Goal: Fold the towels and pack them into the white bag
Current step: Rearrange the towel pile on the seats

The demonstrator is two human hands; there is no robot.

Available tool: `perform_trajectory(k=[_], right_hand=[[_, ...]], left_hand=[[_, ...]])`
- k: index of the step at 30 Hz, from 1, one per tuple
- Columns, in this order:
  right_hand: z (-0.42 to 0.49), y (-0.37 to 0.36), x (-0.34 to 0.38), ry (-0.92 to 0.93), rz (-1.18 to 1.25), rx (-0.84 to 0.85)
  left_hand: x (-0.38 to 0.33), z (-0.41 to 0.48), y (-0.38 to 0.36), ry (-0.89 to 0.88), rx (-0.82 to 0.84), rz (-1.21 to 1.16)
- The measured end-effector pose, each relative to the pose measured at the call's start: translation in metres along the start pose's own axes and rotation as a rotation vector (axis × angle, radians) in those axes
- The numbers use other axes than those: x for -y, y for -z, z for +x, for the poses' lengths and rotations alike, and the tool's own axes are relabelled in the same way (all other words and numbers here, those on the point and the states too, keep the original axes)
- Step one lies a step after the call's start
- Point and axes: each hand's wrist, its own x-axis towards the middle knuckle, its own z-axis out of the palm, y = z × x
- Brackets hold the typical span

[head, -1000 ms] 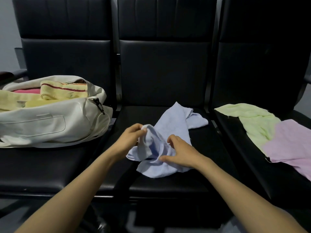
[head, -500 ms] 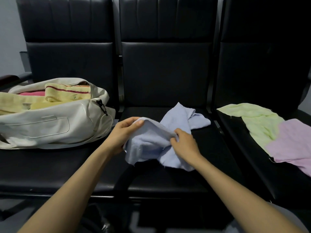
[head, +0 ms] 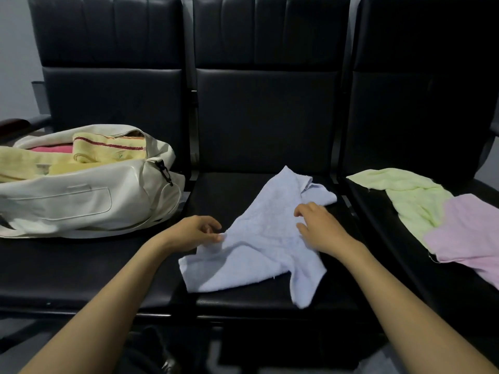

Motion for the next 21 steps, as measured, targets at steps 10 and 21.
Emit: perform_trajectory(k=[10, 21], right_hand=[[-0.028, -0.011, 0.023, 0.134, -0.179, 0.325], [-0.033, 0.014, -0.022, -0.01, 0.01, 0.448]], left_hand=[[0.022, -0.002, -0.007, 0.074, 0.121, 0.078], [0.014, -0.012, -0.015, 0.002, -0.072, 0.025]])
